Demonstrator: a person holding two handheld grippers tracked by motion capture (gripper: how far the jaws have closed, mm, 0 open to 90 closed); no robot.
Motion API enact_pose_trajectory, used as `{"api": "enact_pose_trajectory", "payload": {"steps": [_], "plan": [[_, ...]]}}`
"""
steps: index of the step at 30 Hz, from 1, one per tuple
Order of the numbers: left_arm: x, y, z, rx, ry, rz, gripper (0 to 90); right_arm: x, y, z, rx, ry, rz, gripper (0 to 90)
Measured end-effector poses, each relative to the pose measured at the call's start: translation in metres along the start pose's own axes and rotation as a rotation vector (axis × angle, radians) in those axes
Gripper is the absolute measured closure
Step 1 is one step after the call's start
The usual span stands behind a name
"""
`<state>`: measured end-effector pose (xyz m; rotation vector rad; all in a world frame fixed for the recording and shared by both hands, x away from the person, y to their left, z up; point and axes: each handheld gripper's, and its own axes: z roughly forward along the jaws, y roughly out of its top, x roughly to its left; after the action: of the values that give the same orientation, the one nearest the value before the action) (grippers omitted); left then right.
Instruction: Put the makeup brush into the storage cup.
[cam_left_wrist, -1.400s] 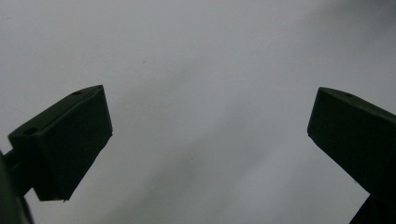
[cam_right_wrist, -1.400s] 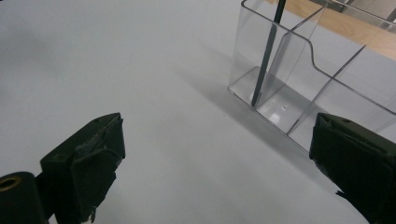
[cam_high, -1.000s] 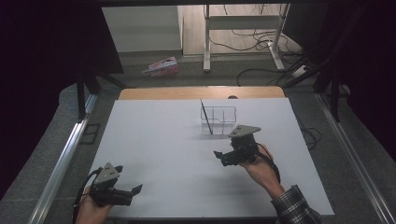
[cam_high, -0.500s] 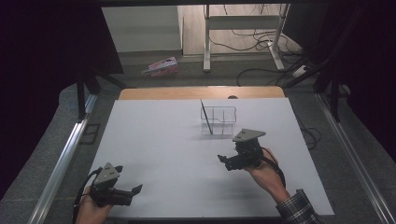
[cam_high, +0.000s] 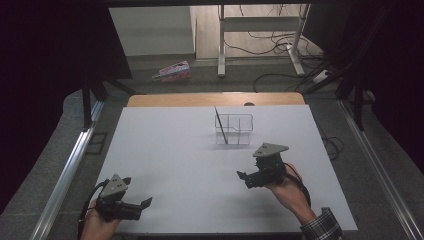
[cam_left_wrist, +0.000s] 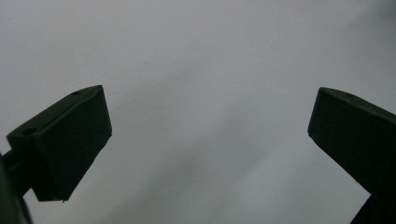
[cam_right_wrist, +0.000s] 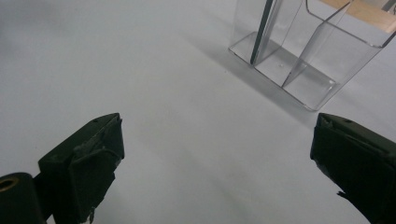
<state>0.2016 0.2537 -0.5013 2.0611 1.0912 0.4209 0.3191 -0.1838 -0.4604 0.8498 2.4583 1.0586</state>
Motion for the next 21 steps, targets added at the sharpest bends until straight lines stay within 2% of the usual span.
{"api": "enact_pose_trajectory", "payload": {"steps": [10, 21], "plan": [[0.0, 0.0, 0.0, 0.001, -0.001, 0.0, 0.0, 0.002, -0.007, -0.003, 0.022, -0.004, -0.006, 2.6], [0.0, 0.0, 0.0, 0.0, 0.001, -0.001, 0.0, 0.002, -0.013, -0.01, 0.022, -0.016, -0.006, 2.5]]}}
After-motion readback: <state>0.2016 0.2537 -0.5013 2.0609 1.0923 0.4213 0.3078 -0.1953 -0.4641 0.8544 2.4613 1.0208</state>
